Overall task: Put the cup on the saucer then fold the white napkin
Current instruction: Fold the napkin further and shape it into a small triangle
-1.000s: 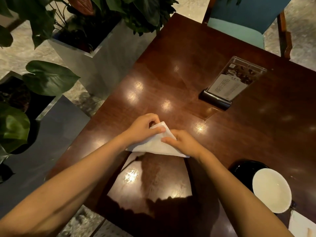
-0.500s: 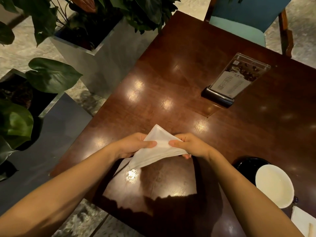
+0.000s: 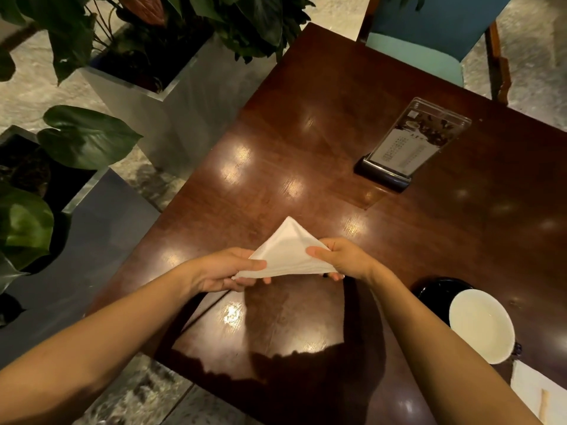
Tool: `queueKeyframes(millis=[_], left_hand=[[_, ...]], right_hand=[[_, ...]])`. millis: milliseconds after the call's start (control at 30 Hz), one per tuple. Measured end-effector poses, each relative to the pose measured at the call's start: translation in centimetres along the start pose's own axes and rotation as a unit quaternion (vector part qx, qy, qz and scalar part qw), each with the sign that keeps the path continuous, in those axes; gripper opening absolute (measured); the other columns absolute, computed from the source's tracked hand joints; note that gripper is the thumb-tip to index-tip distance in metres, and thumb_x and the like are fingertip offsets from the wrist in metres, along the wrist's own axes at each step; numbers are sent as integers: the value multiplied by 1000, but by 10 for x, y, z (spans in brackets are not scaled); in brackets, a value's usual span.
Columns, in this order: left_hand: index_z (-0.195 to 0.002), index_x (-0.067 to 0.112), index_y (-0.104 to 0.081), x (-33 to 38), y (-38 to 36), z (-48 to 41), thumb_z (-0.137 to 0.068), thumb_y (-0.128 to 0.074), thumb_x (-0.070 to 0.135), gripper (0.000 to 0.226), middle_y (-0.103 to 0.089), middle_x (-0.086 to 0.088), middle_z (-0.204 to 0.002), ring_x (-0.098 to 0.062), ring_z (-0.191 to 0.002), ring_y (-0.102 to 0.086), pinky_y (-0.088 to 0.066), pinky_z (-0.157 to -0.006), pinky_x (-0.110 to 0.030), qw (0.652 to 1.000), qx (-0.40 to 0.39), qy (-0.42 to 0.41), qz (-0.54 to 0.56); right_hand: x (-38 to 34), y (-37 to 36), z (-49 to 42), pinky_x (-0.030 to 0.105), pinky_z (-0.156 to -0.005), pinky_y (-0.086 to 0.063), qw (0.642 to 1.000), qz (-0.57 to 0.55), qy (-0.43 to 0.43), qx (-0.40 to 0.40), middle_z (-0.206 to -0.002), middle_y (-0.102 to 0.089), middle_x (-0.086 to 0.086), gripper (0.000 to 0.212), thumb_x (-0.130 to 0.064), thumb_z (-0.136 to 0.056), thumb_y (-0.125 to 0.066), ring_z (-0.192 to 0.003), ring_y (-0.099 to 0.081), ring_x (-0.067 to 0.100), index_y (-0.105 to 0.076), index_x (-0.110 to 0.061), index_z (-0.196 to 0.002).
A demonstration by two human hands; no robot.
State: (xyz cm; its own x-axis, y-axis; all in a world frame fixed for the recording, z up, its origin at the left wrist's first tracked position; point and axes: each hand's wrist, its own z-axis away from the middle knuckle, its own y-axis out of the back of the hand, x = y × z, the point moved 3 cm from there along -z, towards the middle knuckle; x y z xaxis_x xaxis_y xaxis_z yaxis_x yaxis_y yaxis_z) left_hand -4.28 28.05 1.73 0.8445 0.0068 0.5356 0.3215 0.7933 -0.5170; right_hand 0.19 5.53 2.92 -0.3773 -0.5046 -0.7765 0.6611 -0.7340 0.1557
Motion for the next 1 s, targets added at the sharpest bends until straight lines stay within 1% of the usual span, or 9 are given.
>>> queueKeyframes(millis=[133, 233, 333, 433, 567, 700, 767, 900, 1000], left_hand=[[-80, 2, -54, 20, 1, 5, -85, -58, 17, 17, -58, 0, -48, 0, -30, -29, -18, -29, -9, 998, 32, -3, -56], [-85, 1, -57, 25, 6, 4, -72, -65, 27, 30, -57, -6, -56, -2, -29, -27, -24, -27, -10, 997, 50, -15, -49], [-83, 5, -59, 27, 9, 0, -79, -60, 32, 27, -52, -5, -54, -2, -28, -26, -20, -28, -12, 992, 72, -42, -95], [-73, 11, -60, 31, 4, -4, -82, -62, 38, 29, -50, 0, -51, -3, -31, -24, -19, -30, -13, 991, 39, -77, -105], [-74, 4, -52, 44, -5, -9, -84, -62, 32, 31, -49, 4, -47, -2, -32, -25, -18, -32, -12, 992, 12, -74, -101], [-72, 0, -53, 57, -9, -14, -83, -63, 34, 37, -44, -2, -45, -5, -31, -25, -20, -33, -14, 989, 4, -71, -126], [-76, -1, -57, 61, -11, -17, -85, -58, 31, 33, -50, -8, -48, -8, -30, -30, -23, -31, -15, 990, 28, -75, -118], [-105, 0, -60, 64, -15, -21, -96, -44, 16, 25, -69, -16, -71, -13, -42, -55, -43, -36, -17, 993, 49, -55, -97], [-103, 3, -60, 63, -13, -16, -96, -45, 10, 18, -68, -25, -87, -18, -59, -67, -54, -50, -21, 981, 64, -56, -173]], right_hand=[[6, 3, -2, 19, -36, -35, 1000, -10, 0, 10, -55, -61, 1, 29, -33, -92, -56, -35, -46, 10, -66, -6, -97], [2, 4, -3, 19, -37, -36, 1000, -15, 10, 13, -60, -61, 5, 21, -31, -92, -56, -37, -46, 11, -67, -13, -90], [-3, 10, 0, 18, -40, -36, 1000, 1, 13, 7, -62, -60, 3, 18, -29, -93, -55, -40, -46, 11, -65, -19, -82], [-7, 21, 5, 18, -40, -33, 1000, 10, 9, 14, -60, -55, 4, 20, -30, -94, -52, -41, -40, 12, -62, -19, -81], [-15, 35, 19, 19, -40, -32, 999, -9, 13, 29, -64, -54, 10, 21, -28, -96, -49, -40, -39, 10, -62, -20, -83], [-18, 43, 36, 21, -44, -34, 998, -25, 24, 43, -60, -62, 2, 24, -25, -95, -53, -39, -42, 8, -65, -14, -76], [-17, 47, 42, 21, -46, -35, 998, -35, 23, 54, -54, -64, -4, 26, -23, -94, -54, -39, -44, 7, -66, -13, -74], [-11, 56, 52, 18, -54, -43, 998, -11, -11, 69, -53, -65, -6, 22, -23, -93, -56, -47, -55, 6, -66, -12, -77], [-1, 65, 56, 19, -61, -48, 988, 89, -55, 112, -62, -68, -1, 17, -20, -92, -57, -54, -60, 7, -65, -18, -77]])
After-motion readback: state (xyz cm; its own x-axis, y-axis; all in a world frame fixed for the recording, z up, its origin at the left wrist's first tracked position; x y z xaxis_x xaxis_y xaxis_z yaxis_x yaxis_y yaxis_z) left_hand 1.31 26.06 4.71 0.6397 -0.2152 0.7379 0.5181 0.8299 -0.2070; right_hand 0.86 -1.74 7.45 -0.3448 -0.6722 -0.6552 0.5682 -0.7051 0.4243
